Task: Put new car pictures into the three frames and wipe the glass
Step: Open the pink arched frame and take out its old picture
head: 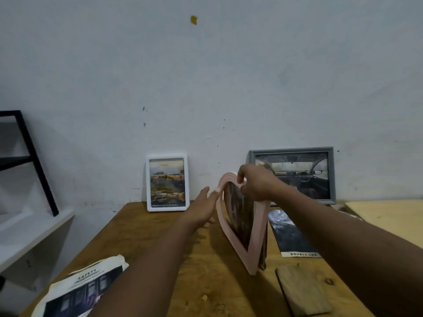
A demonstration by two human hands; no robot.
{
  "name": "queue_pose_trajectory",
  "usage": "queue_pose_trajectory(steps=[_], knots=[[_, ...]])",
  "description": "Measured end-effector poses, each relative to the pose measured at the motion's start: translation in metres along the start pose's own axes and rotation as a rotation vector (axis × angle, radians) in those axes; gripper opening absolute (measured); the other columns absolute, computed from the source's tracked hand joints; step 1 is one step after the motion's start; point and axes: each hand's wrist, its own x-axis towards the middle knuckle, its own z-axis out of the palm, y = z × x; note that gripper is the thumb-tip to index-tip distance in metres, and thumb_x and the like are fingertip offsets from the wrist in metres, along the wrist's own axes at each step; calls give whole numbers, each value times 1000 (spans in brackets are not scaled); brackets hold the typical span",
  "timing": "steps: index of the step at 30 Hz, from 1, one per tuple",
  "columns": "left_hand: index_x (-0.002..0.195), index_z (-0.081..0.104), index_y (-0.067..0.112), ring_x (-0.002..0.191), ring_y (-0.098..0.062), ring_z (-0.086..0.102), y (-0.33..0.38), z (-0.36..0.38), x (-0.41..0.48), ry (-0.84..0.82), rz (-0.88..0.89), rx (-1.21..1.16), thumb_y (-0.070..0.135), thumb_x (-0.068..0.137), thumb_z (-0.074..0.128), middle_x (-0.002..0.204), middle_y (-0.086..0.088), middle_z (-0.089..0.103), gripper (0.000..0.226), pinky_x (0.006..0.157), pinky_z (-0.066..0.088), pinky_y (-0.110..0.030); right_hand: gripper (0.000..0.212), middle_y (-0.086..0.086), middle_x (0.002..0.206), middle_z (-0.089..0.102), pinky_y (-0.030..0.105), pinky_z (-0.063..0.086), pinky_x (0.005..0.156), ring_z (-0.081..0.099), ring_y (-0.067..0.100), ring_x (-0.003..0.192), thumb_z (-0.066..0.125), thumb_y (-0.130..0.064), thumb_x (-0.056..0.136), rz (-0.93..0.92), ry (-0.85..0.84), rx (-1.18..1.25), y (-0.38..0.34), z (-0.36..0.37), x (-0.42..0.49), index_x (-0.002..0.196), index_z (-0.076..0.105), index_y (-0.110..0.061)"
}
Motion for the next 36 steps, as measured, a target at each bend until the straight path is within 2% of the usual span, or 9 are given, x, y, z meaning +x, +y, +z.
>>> queue_pose_trajectory(steps=[5,9,11,15,19,21,25,32,36], knots=[[154,29,28,121,-38,58,11,-8,-2,70,-93,-366,63,105,20,147,-14,48,61,102,51,-53,37,5,96,59,35,56,71,60,22,80,66,-23,91,-45,105,-127,-41,20,-2,120,44,-16],[129,44,28,104,-35,65,1,-29,-1,146,-151,-577,66,103,25,112,-7,61,49,83,55,-47,44,5,95,58,30,53,58,62,22,80,72,-33,87,71,-100,114,-64,34,-4,118,46,-15],[128,50,21,101,-32,65,-7,-42,-4,183,-171,-568,67,101,32,113,-10,63,56,79,57,-45,43,7,96,64,31,59,60,68,23,78,75,-33,86,112,-248,265,-74,46,-7,116,55,-11],[136,56,19,112,-38,65,-43,-58,-8,154,-287,-419,72,94,44,126,-17,66,69,99,54,-51,34,7,97,69,35,63,68,71,23,80,76,-31,85,135,-322,295,-80,87,-8,112,63,-13],[117,65,19,110,-33,66,-74,-50,-19,162,-335,-327,66,97,47,116,-14,71,54,104,51,-44,25,1,97,66,34,59,78,64,18,87,73,-36,86,148,-237,249,-57,118,-16,102,64,-20],[108,66,22,101,-26,66,-86,-40,-22,144,-352,-279,65,98,46,109,-7,71,48,101,50,-43,38,2,116,61,40,53,89,57,23,104,72,-45,84,206,-173,77,-37,120,-23,113,60,-23],[128,61,28,113,-28,64,-102,-22,-14,62,-370,-241,73,87,49,122,-2,67,62,105,48,-50,74,13,139,44,49,44,102,44,37,126,69,-53,80,391,-224,-42,1,124,-32,140,39,-20],[154,38,34,129,-27,55,-93,-1,-15,55,-240,-43,57,99,49,148,-2,53,61,105,49,-48,97,15,141,40,47,49,100,47,36,125,80,-57,71,499,-154,131,17,143,-35,145,28,-21],[156,32,38,139,-28,47,-99,4,-14,28,-147,47,68,90,50,158,-1,43,75,111,42,-53,97,15,138,41,44,51,95,50,35,121,80,-62,68,449,-69,145,17,143,-42,141,30,-20]])
